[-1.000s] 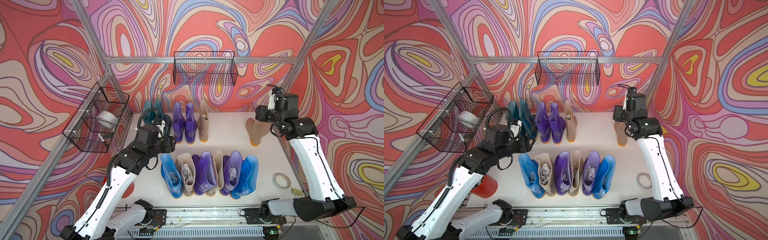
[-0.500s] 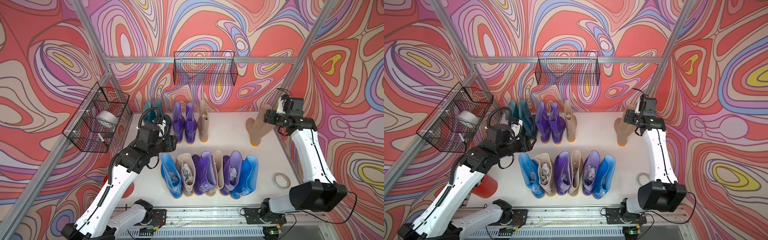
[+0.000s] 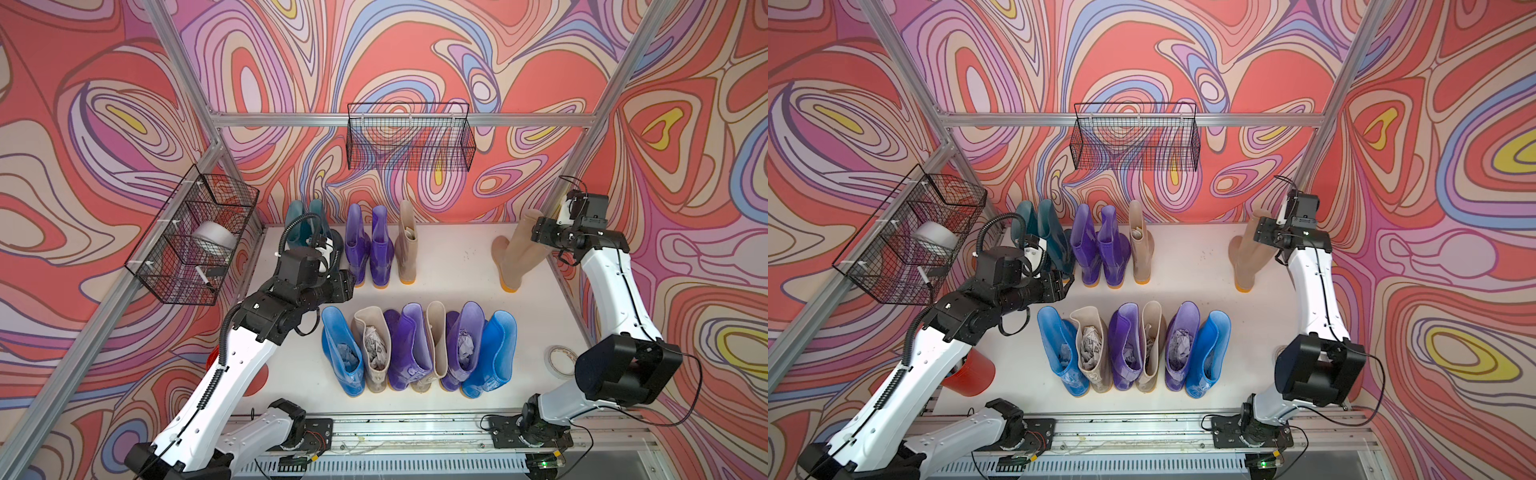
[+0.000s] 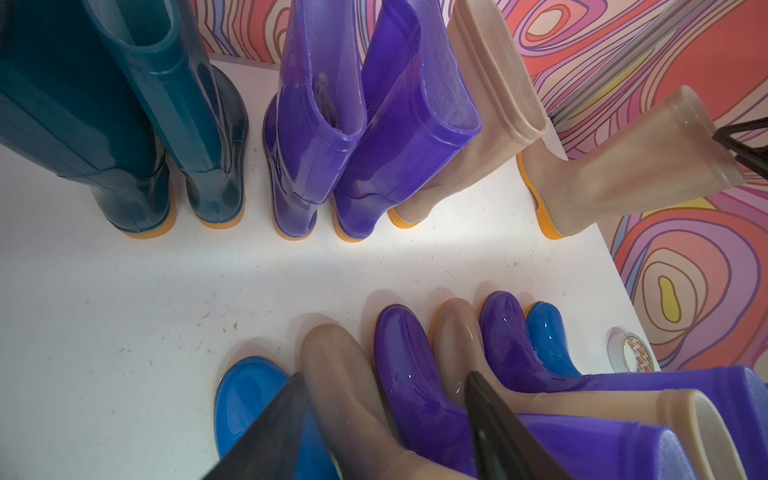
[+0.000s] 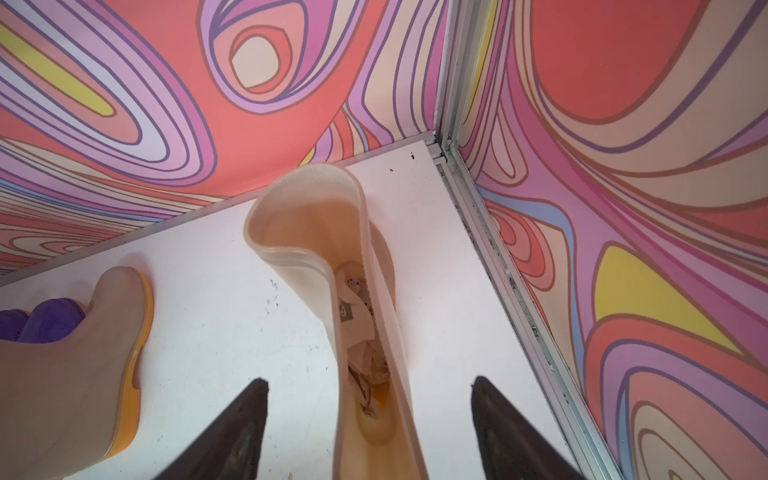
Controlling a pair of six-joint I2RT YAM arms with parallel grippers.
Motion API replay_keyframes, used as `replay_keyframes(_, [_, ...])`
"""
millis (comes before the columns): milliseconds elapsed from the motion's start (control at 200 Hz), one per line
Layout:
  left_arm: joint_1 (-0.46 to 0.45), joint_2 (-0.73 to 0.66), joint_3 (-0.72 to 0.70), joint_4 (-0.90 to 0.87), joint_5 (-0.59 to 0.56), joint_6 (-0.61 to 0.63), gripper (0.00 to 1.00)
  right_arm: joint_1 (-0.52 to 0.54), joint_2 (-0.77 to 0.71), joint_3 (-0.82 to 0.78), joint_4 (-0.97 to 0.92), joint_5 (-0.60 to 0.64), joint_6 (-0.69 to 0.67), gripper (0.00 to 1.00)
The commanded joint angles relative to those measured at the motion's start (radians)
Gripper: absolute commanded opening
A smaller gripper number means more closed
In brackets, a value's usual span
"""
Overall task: Match and arrange rain boots in pairs
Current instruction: Pick up the rain boot at the center of the board.
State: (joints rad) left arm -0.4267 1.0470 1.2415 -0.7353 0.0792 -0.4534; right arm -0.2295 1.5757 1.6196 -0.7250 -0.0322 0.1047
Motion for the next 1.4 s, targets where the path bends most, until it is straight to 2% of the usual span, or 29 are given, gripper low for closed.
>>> replay_keyframes(0, [-0.006,0.001,-0.006,0.014,0.006,-0.007,0.63,-0.011,0.029,0.026,0.035,-0.039,-0.009,0.78])
replay_keyframes(205, [-0.006,0.001,-0.016,0.017,0.005,-0.002,0.63,-0.014,0.084,0.057,0.058,-0.08,-0.013,0.75])
replay_keyframes(371, [-0.006,0.001,-0.02,0.016,0.002,0.002,0.63,-0.014,0.138,0.1,0.046,-0.087,-0.017,0.67])
replay_keyframes(491, [-0.006,0.002,-0.019,0.011,-0.006,0.009,0.63,-0.014,0.154,0.1,0.053,-0.092,-0.016,0.57])
replay_keyframes(561, [-0.006,0.005,-0.009,0.002,-0.014,0.018,0.63,-0.014,0.158,0.1,0.055,-0.11,-0.013,0.47])
replay_keyframes(636, [-0.006,0.006,-0.001,-0.009,-0.02,0.023,0.63,-0.014,0.158,0.102,0.049,-0.121,-0.01,0.31])
replay_keyframes(811, [-0.006,0.004,-0.011,0.004,-0.011,0.02,0.63,-0.014,0.15,0.103,0.039,-0.147,-0.01,0.14])
replay_keyframes(1026, [-0.006,0.009,-0.013,0.009,-0.001,0.016,0.63,-0.009,0.129,0.095,0.05,-0.25,0.025,0.08])
replay_keyframes(1247, [-0.007,0.006,-0.01,0.008,-0.001,0.013,0.63,0.023,0.085,0.133,0.027,-0.262,0.024,0.02])
replay_keyframes(1397, [-0.006,0.0,-0.018,0.019,-0.004,0.014,0.63,0.058,0.073,0.178,0.006,-0.257,0.026,0.01])
